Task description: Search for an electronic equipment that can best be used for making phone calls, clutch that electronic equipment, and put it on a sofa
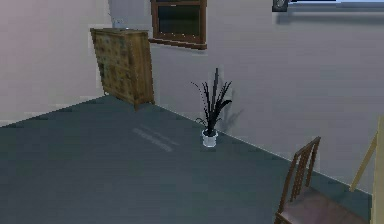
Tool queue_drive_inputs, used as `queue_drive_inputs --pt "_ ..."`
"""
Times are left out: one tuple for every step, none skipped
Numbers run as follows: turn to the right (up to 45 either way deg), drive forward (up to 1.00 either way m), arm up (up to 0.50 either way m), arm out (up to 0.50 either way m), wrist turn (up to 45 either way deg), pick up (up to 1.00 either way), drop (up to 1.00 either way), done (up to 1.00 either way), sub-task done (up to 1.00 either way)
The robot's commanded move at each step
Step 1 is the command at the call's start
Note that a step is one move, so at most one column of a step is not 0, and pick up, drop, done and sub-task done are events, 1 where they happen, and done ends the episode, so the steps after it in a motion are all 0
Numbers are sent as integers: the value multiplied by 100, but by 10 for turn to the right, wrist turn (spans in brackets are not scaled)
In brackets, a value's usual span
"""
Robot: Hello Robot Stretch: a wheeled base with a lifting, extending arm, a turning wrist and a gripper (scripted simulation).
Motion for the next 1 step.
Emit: queue_drive_inputs --pt "0 0 0 0 -30 0 0 0 0"
